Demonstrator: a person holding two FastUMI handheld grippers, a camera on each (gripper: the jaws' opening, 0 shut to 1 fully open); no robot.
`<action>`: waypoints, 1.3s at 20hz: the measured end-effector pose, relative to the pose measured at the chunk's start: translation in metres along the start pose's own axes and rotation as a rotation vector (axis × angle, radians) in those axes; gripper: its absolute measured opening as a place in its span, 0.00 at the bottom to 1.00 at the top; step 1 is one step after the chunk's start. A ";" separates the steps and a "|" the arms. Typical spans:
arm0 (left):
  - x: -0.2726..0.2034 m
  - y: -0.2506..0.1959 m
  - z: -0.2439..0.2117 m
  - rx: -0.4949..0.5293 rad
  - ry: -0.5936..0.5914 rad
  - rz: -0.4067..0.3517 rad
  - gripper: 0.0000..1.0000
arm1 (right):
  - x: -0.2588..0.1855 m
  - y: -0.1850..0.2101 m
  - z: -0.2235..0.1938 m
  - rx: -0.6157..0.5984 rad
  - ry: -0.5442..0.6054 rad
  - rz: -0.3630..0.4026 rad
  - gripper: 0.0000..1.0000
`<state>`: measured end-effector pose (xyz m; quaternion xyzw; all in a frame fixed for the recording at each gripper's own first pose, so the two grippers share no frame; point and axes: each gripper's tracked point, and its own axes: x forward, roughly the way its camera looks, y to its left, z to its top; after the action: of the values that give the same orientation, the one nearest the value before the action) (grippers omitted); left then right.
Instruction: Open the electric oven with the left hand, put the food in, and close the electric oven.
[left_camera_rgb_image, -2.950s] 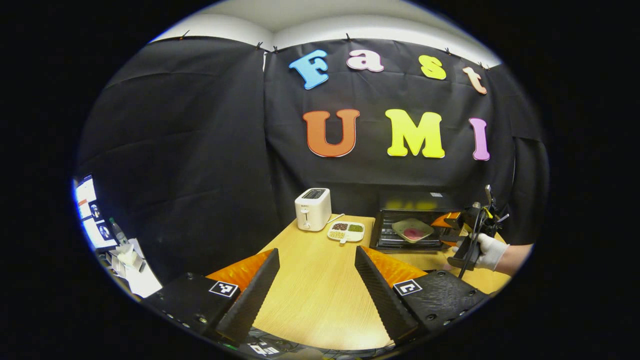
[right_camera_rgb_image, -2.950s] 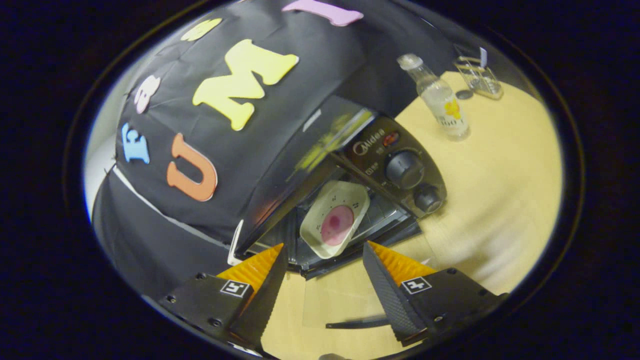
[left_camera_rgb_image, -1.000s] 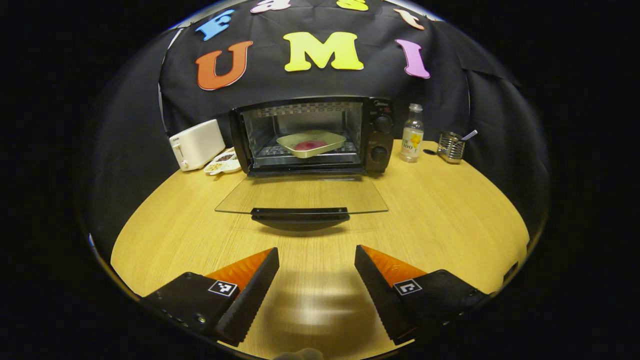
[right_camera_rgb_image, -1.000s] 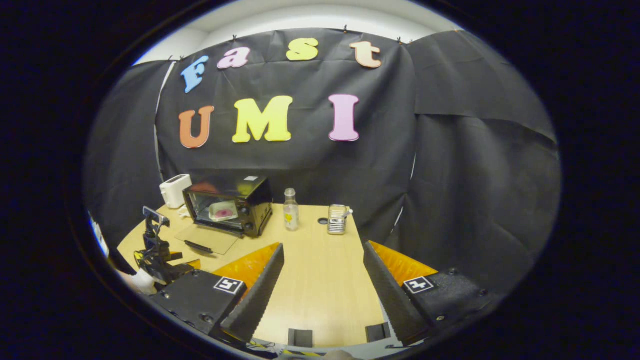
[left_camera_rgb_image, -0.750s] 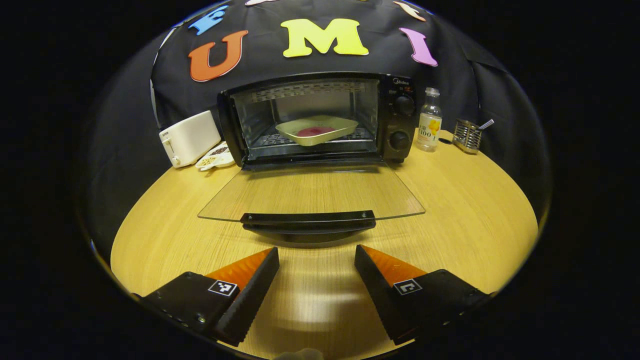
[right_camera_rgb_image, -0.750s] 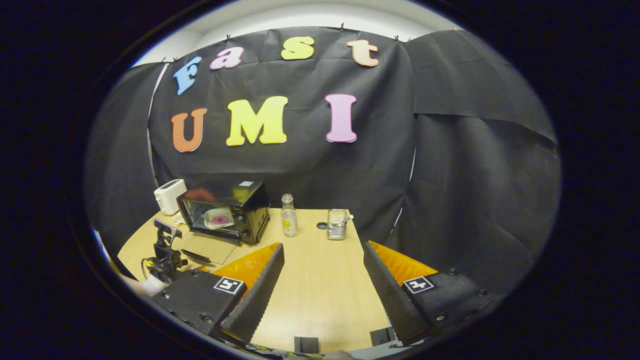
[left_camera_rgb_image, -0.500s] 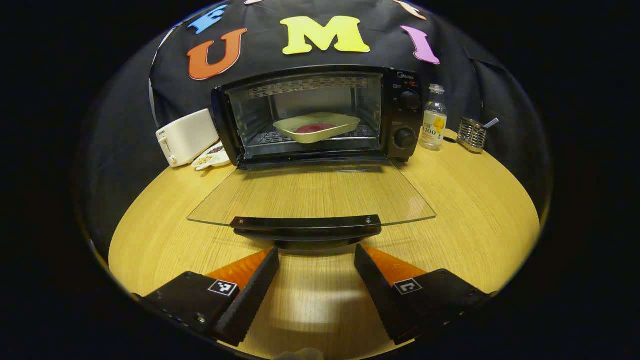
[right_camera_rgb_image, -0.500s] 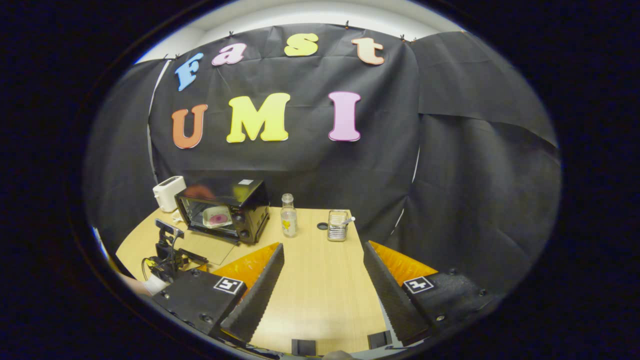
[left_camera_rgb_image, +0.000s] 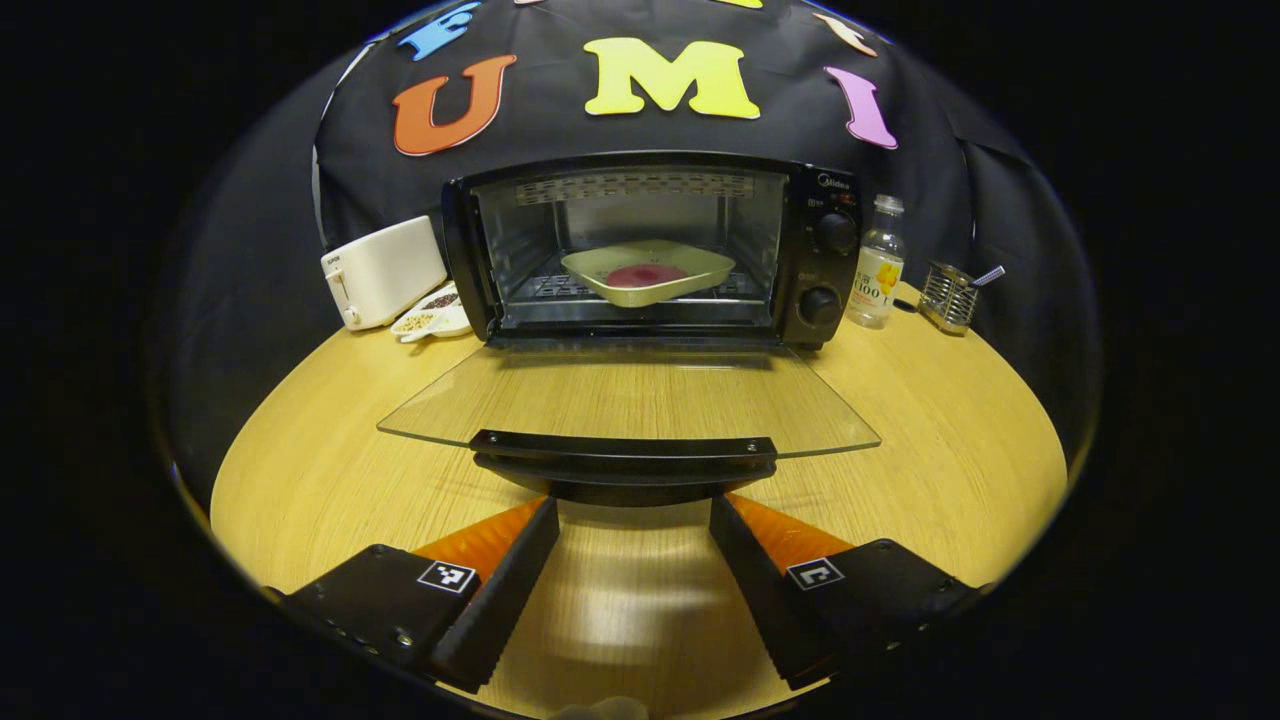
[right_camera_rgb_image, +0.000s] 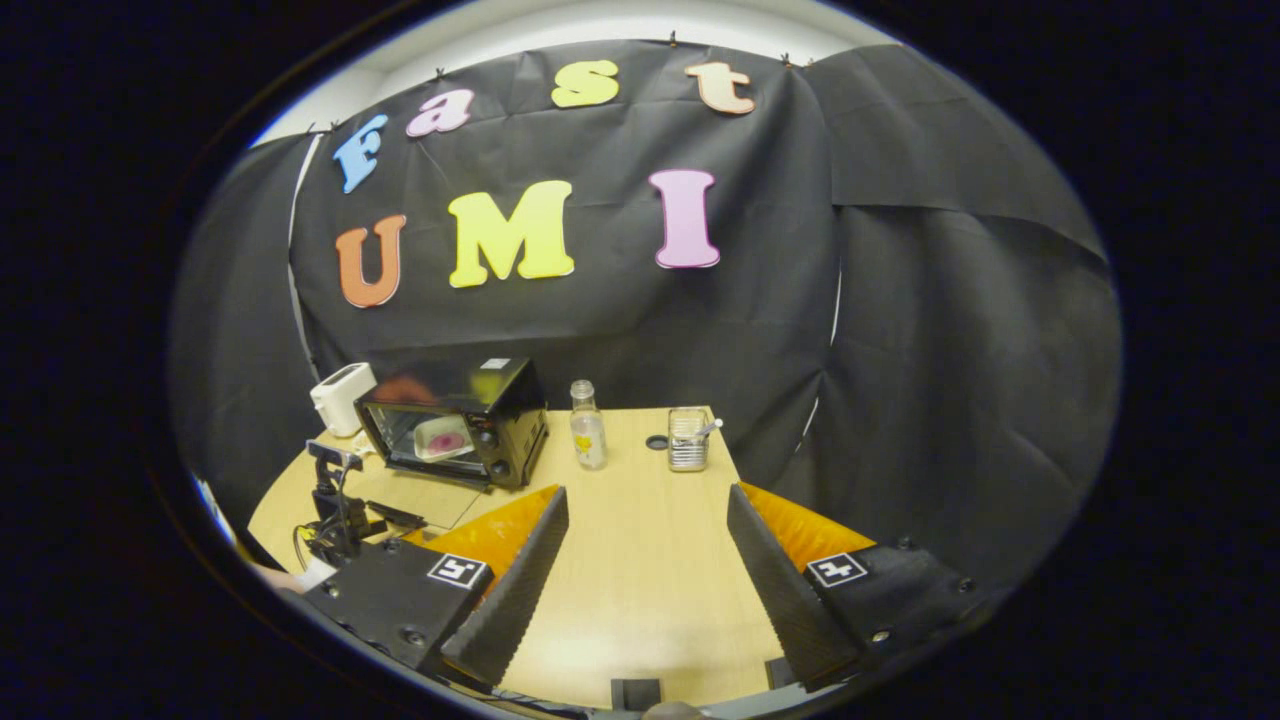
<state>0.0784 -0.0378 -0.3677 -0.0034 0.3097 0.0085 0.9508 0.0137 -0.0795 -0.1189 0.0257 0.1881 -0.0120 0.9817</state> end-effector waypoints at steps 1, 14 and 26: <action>-0.002 0.000 0.005 0.001 -0.007 -0.002 0.97 | 0.000 -0.001 -0.001 0.005 -0.002 -0.001 1.00; -0.018 -0.001 0.091 -0.005 -0.139 -0.028 0.98 | -0.008 -0.007 -0.015 0.093 0.004 -0.015 1.00; -0.004 -0.002 0.145 0.001 -0.202 -0.044 0.98 | -0.012 -0.010 -0.013 0.110 -0.016 -0.047 1.00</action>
<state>0.1601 -0.0380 -0.2483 -0.0089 0.2119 -0.0120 0.9772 -0.0028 -0.0891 -0.1267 0.0749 0.1798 -0.0455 0.9798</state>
